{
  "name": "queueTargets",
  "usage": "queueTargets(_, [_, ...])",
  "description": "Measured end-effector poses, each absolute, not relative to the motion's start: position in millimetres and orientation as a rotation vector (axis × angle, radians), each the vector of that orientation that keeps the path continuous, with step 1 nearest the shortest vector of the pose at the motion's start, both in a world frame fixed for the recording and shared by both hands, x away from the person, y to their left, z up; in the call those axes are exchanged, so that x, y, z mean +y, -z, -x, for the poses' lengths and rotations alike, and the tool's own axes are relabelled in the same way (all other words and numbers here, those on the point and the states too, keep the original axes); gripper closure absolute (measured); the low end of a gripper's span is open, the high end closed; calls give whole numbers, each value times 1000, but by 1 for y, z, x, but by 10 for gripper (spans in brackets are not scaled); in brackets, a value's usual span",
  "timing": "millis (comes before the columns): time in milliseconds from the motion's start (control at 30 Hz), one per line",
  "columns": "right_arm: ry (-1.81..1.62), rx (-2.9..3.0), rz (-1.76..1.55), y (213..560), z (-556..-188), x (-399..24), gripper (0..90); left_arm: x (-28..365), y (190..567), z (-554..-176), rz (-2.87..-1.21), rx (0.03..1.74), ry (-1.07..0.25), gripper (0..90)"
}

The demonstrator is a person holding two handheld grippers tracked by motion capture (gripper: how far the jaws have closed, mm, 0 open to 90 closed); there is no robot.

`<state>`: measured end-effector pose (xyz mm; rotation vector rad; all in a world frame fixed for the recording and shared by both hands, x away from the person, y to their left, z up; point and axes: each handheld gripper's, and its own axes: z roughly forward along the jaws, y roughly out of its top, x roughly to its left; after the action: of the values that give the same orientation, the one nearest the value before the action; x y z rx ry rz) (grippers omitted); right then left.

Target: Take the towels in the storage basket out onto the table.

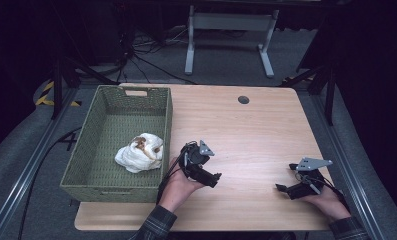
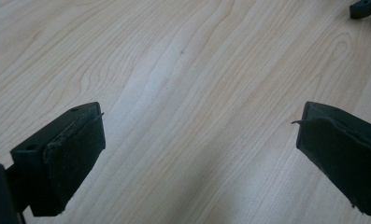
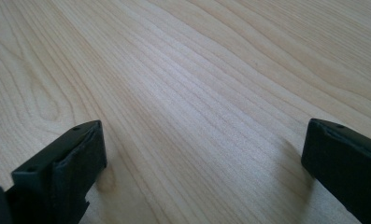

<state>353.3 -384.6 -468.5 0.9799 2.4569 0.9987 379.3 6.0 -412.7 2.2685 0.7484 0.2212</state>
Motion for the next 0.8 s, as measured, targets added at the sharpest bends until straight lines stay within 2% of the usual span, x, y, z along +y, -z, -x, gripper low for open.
queueTargets(800, [-997,2454,-982,469,-353,-384,3,13,379,-391,-2233,713,-197,30])
